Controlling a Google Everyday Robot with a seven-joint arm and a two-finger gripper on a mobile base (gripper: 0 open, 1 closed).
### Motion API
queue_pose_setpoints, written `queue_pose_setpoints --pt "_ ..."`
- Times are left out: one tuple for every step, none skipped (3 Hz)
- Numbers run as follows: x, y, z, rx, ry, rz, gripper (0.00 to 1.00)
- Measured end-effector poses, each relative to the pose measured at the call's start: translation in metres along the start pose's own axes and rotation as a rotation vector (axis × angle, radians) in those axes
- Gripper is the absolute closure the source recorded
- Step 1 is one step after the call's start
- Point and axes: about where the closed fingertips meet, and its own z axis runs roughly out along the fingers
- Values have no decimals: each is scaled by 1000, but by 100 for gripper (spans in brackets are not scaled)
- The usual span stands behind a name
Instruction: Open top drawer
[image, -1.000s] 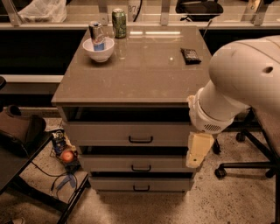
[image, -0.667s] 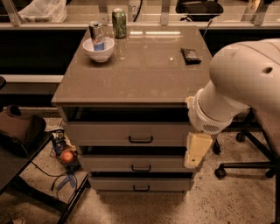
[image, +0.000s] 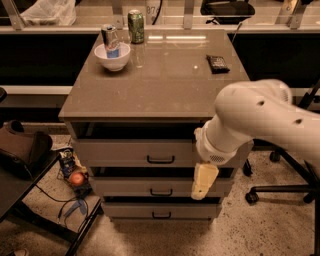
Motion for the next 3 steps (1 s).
queue_pose_setpoints --pt "1 2 29 -9 18 -13 0" --pt "-6 8 52 9 60 -82 0" --pt "-21 20 76 3 100 -179 0"
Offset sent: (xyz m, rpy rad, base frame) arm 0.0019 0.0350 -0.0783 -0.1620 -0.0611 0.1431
